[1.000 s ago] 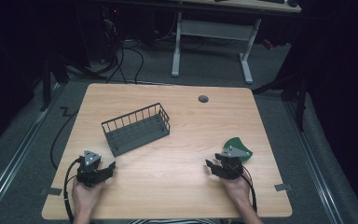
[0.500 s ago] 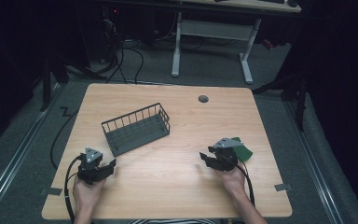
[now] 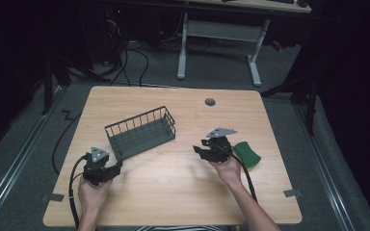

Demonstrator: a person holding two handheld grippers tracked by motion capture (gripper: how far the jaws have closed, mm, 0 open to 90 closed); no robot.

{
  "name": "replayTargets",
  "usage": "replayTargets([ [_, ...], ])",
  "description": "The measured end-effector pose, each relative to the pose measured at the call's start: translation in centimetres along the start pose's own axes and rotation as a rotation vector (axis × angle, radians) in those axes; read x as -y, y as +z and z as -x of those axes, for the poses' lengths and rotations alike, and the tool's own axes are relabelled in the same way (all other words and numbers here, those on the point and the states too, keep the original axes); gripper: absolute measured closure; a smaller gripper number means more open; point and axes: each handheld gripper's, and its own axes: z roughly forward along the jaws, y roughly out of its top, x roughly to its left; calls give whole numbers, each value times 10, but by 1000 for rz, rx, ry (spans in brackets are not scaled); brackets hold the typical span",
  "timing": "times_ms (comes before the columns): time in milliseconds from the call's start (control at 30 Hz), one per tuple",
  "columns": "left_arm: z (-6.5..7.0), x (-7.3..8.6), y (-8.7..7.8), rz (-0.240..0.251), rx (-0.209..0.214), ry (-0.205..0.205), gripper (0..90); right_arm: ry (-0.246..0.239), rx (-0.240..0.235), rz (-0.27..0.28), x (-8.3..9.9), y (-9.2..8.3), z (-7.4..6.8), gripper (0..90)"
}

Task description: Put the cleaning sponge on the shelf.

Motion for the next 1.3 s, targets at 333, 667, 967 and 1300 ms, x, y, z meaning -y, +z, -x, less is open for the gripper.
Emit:
replayTargets([
  [333, -1, -6, 6, 1, 1, -8, 437, 27, -41, -36, -31, 35, 0, 579],
  [667, -3, -8, 9, -2, -13, -28, 462, 35, -40, -87, -51, 73, -4, 611],
  [967, -4, -8, 12, -21, -6, -24, 535, 38, -9, -94, -64, 86, -3, 637],
  [1300, -3, -8, 17, -18, 13, -38, 654, 50, -14, -103, -65, 95, -1, 710],
])
